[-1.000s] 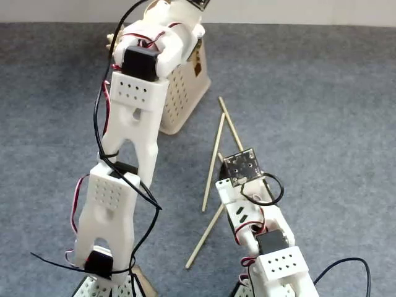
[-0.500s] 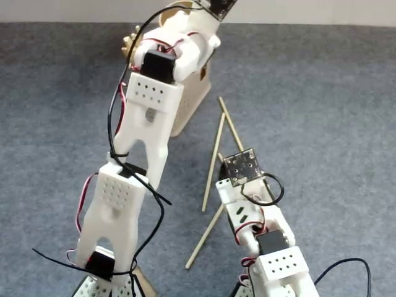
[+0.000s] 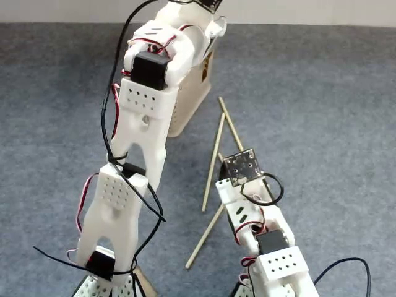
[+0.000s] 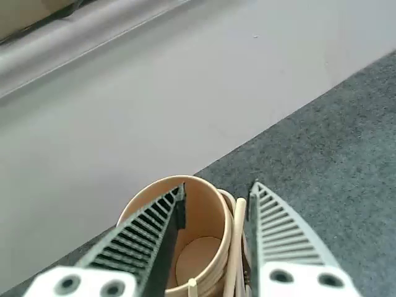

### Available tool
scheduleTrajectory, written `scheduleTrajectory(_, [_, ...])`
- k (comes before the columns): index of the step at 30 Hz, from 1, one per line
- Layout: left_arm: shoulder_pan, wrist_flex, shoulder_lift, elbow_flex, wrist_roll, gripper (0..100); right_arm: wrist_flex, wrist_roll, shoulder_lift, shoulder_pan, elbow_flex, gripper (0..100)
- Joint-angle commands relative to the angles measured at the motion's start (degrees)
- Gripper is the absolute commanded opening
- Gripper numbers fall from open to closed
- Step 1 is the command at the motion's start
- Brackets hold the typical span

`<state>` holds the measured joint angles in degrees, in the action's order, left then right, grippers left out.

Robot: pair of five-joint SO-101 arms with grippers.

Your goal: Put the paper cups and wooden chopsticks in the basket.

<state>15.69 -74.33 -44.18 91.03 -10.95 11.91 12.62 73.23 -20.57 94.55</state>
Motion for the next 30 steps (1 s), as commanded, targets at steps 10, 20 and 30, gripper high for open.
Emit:
scheduleTrajectory(10, [-30.9,-9.32,13.41,3.12,20.04,12,7.6,0.35,1.01,4.7,-5.23,12.4])
scheduleTrajectory(20, [-43.65,-28.57,10.07,-21.05,18.9,12,13.58,-0.88,-4.18,6.29,-17.01,12.4])
scheduleTrajectory(30, [-38.81,-23.91,10.24,-49.45,23.12,12,16.48,-1.67,-52.26,4.97,-50.86,12.4])
